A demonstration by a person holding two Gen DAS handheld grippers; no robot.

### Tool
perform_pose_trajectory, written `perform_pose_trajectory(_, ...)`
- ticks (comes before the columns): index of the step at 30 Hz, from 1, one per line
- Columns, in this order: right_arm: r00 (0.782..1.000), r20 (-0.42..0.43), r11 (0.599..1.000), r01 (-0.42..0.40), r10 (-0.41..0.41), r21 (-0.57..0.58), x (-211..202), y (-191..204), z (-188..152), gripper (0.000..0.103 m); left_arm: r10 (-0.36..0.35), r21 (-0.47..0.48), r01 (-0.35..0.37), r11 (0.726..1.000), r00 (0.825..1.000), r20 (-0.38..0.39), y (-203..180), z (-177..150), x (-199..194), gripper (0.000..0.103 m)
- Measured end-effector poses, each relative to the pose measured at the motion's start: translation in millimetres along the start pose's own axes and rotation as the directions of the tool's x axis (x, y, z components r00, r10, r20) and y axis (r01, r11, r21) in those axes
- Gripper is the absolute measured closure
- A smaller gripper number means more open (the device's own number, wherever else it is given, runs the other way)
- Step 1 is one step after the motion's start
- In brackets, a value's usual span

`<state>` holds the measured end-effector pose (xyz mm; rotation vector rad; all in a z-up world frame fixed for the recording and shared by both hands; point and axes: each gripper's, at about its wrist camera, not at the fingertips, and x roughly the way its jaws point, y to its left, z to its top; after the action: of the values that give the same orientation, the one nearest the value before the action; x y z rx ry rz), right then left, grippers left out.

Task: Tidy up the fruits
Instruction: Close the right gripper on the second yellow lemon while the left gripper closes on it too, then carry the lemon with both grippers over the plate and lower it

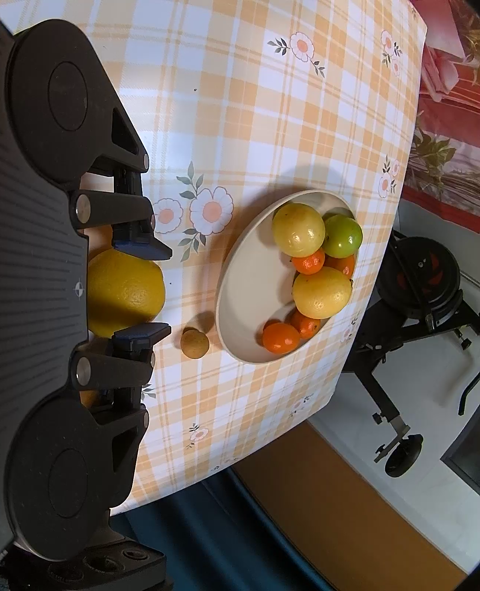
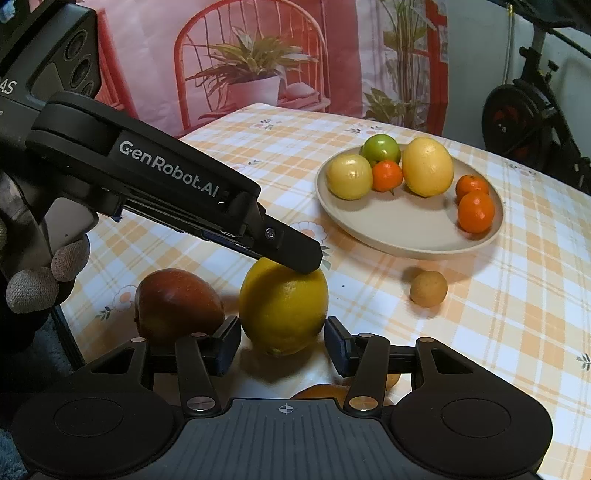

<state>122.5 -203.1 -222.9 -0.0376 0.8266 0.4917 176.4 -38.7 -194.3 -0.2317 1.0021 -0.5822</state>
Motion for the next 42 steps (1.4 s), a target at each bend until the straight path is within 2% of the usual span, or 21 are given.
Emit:
perform_pose_trajectory(9, 1.000, 0.020, 1.000, -0.004, 0.003, 0.008, -1.3, -1.4, -2.3, 0.057, -0.004, -0.004, 0.004, 1.000, 1.000, 0.000, 0.0, 0.8, 0.5, 0.064)
perform_pose_trajectory(15, 0.998, 0.058, 1.000, 0.006, -0.007, 0.008, -6.9, -4.5, 0.3, 0.057, -0.011, 0.011, 0.010, 1.000, 1.000, 0.029, -5.4, 6.7, -2.5, 0.064)
perform_pose_trajectory(30, 0.987, 0.147, 0.998, 0.059, -0.058, -0.002, -21.6, -34.2, 29.5, 0.057, -0.047, 0.063, 0.043, 0.997, 0.996, 0.074, -27.2, 47.1, 5.4, 0.064)
perform_pose_trajectory(42, 0.986, 0.138, 0.995, 0.096, -0.095, -0.004, -2.5, -75.1, 49.4, 0.057, -0.039, 0.086, 0.035, 0.996, 0.998, 0.051, -34.5, 79.2, 40.8, 0.064)
